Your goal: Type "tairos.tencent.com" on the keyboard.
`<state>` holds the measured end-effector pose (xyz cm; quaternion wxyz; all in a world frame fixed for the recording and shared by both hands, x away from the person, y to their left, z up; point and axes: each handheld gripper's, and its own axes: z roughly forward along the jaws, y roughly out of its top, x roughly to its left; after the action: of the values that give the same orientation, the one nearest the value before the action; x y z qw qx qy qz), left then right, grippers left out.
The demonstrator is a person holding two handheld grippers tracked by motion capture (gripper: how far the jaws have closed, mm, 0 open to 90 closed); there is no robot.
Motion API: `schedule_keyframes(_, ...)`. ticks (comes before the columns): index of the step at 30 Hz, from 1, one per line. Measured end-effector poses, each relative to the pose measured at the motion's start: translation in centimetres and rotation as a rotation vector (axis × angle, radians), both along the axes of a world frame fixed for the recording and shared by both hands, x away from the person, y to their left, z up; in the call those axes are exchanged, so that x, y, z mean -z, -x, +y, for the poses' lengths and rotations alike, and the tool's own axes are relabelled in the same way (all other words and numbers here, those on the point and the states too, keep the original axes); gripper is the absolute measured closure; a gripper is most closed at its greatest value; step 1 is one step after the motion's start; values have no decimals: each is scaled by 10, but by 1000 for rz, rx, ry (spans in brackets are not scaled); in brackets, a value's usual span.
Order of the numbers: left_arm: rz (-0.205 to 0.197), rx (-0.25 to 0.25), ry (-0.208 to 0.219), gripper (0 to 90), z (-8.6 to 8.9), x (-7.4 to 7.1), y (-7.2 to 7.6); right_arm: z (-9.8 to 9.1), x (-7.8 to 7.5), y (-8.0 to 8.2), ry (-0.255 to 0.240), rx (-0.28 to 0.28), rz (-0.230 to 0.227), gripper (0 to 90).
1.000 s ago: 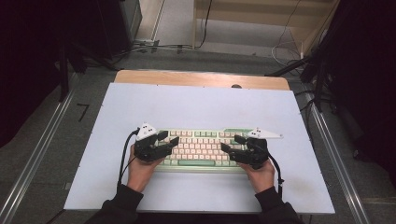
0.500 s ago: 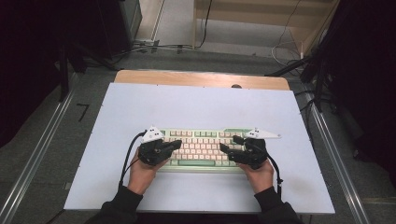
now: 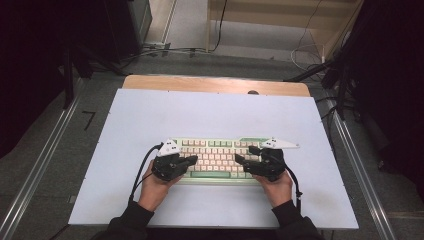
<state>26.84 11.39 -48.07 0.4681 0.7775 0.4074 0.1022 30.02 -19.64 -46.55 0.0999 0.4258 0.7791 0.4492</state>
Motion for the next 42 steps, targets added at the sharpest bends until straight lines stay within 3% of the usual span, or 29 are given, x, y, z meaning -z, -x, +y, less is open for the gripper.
schedule_keyframes(11,41,36,-65,900,-10,8,-1,2,1,0,6,-5,8,303)
schedule_keyframes(21,45,31,-83,900,-11,10,-1,2,2,0,6,-7,3,304)
schedule_keyframes(25,31,37,-122,900,-16,12,0,3,3,0,12,-8,9,305)
schedule_keyframes(27,25,34,-110,900,-15,11,1,4,3,0,13,-8,7,305)
schedule_keyframes(28,15,30,-95,881,-14,9,1,3,2,0,13,-7,5,305)
schedule_keyframes(32,-46,-33,10,613,-4,-1,3,2,2,1,10,-4,8,305)
schedule_keyframes(35,-98,-120,25,368,4,-3,3,2,2,0,7,-4,3,310)
schedule_keyframes(39,-86,-211,65,302,16,-2,0,2,2,0,13,-1,5,343)
schedule_keyframes(42,-78,-249,76,296,21,-1,-2,3,1,1,20,3,-24,549)
